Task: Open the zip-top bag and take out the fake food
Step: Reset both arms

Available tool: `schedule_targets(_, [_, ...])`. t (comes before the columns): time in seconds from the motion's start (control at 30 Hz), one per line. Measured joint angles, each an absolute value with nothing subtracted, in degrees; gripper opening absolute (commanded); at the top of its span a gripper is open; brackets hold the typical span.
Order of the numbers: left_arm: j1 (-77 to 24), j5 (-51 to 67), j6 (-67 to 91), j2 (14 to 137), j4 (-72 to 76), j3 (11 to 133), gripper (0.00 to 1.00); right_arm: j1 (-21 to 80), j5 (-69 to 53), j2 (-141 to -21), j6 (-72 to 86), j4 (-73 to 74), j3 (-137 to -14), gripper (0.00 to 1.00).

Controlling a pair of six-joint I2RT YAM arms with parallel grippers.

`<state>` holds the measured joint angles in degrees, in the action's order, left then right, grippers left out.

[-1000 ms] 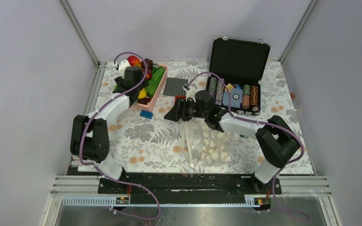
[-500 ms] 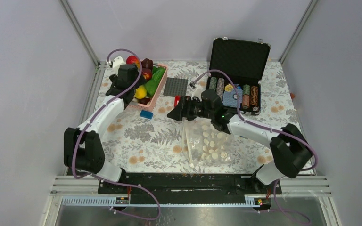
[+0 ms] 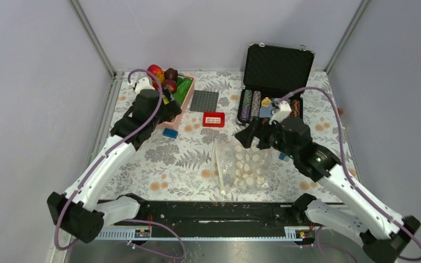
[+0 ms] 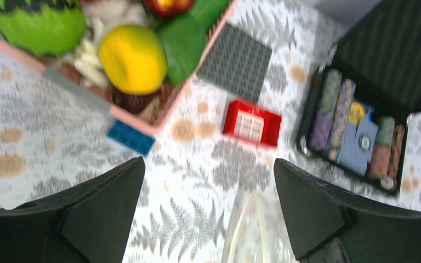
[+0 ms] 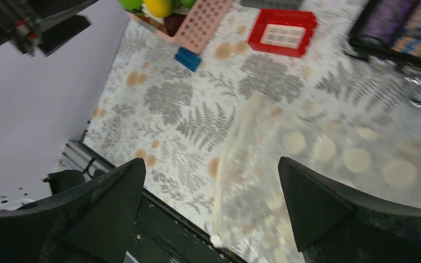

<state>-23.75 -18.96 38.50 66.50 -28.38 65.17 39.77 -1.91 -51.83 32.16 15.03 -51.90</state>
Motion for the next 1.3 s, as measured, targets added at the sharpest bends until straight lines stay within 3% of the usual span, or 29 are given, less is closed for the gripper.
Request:
schedule_targets(0.27, [-27.3, -13.2, 40.9, 56.2, -38.0, 57.2, 0.99, 39.2, 9.3, -37.3, 34.9, 37.3, -47.4, 1.00])
schedule_targets(0.5, [-41.8, -10.8, 46.5, 51.5, -40.3, 53.4, 0.99, 39.0, 16.0, -30.7, 41.3, 52.2, -45.6, 1.00])
schedule_targets(0.83, [-60.0, -17.2, 54.8, 47.2, -41.4, 45.2, 0.99, 39.0, 17.6, -18.7, 44.3, 56.3, -39.3, 1.00])
schedule_targets(1.3, [-61.5, -26.9, 58.8, 29.4, -43.9, 39.6, 0.99, 39.0, 19.1, -12.9, 45.1, 55.9, -37.8, 1.00])
